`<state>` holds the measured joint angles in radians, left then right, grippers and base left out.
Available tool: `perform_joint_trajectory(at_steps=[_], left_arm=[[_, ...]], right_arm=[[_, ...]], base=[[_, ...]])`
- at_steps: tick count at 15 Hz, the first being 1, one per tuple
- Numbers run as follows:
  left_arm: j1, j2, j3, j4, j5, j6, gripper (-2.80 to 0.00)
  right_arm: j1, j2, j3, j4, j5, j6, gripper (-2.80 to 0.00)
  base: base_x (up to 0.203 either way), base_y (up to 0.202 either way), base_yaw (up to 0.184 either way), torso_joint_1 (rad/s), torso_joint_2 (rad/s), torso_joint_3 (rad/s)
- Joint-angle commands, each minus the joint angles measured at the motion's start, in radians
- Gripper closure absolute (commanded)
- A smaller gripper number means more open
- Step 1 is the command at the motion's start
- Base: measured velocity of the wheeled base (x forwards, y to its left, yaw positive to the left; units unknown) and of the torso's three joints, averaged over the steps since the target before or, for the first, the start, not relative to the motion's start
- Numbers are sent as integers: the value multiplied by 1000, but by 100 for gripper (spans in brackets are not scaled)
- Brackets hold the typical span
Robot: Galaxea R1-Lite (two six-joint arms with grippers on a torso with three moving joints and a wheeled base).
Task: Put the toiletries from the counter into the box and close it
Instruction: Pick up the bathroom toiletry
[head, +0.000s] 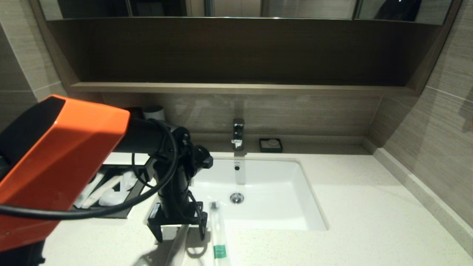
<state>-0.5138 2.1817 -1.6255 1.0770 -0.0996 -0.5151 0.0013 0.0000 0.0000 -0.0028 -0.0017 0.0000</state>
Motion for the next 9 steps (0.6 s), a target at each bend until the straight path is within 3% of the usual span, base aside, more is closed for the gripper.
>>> perform_joint_trajectory(at_steps=[1,2,3,9], left_arm=[[1,6,1,7,-1,-3,-280],[2,6,1,8,-2,-3,-280],[3,6,1,8,-1,-3,0],[3,2,4,8,-2,-3,0]], right_arm=[[0,0,2,0,0,0,0],[0,0,2,0,0,0,0],[0,0,2,0,0,0,0],[0,0,2,0,0,0,0]], base=[[0,0,0,0,0,0],[0,0,0,0,0,0],[0,0,0,0,0,0],[0,0,0,0,0,0]])
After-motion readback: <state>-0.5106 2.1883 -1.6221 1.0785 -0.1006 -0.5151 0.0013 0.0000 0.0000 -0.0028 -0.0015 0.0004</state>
